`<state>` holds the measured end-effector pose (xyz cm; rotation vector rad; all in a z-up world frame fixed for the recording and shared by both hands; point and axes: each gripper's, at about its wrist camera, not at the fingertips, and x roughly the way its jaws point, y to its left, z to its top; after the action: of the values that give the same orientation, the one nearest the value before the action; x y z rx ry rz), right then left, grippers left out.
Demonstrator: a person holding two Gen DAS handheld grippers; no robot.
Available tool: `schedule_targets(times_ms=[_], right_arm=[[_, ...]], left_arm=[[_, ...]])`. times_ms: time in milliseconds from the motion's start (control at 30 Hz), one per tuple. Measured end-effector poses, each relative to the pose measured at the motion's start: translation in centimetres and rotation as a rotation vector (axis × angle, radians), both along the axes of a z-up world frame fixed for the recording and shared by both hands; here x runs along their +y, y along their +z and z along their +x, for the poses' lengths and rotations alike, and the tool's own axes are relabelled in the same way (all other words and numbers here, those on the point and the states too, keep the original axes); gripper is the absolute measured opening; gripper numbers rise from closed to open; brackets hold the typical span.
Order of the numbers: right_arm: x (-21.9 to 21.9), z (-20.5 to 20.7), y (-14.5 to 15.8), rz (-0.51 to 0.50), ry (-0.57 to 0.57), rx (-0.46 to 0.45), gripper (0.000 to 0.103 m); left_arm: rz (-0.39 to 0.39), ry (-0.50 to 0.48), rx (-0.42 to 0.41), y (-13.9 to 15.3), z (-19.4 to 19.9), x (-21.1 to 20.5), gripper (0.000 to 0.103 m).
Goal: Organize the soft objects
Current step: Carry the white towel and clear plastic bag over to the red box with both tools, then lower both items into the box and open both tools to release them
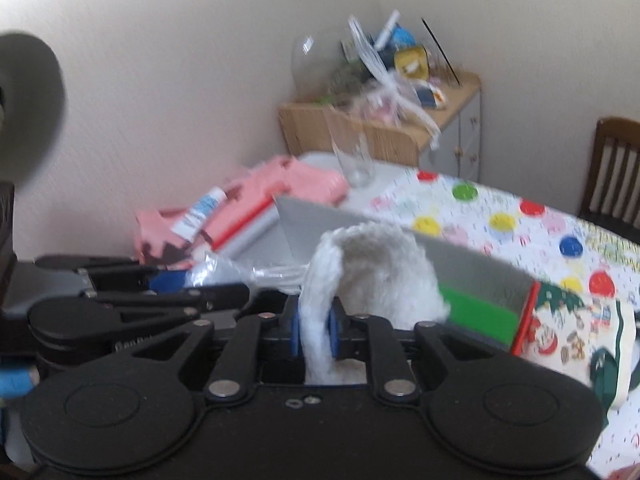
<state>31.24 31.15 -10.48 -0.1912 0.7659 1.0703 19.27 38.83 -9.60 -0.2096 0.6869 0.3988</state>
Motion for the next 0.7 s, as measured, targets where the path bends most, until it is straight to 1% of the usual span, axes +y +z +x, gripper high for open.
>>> schedule_targets(times_ms=[100, 200, 333, 467, 533, 600, 667, 700], right_arm=[[0.1, 0.1, -1.2, -0.041, -0.025, 0.016, 0.015], [0.2, 0.0, -2.0, -0.074, -0.030, 0.022, 0.016], [0.3, -0.2, -2.6, -0.106, -0.045, 0.028, 0.016], [0.1, -0.3, -2.5, -0.111, -0.063, 0.031, 0.018], [-0.1, -0.4, -2.2, -0.109, -0.069, 0.039, 0.022], [-0.4, -0.6, -1.9, -0.107, -0.069, 0.046, 0.025], [-0.7, -0.8, -1.5, -0.105, -0.070, 0.042, 0.031], [-0.8, -0.9, -1.4, -0.105, -0.071, 0.040, 0.032]], left_arm=[[-0.033, -0.008, 0.038, -1.2, 1.1, 0.5, 0.028], [-0.045, -0.018, 0.079, -2.4, 1.9, 0.7, 0.028], [-0.075, -0.038, 0.121, -3.4, 2.7, 0.7, 0.028], [-0.108, -0.058, 0.193, -4.8, 3.7, 0.8, 0.028], [-0.139, -0.059, 0.228, -5.5, 4.0, 1.0, 0.028], [-0.159, -0.058, 0.243, -5.9, 4.0, 1.1, 0.028], [-0.164, -0.051, 0.252, -6.2, 3.9, 1.1, 0.028], [-0.163, -0.047, 0.254, -6.2, 3.9, 1.1, 0.028]])
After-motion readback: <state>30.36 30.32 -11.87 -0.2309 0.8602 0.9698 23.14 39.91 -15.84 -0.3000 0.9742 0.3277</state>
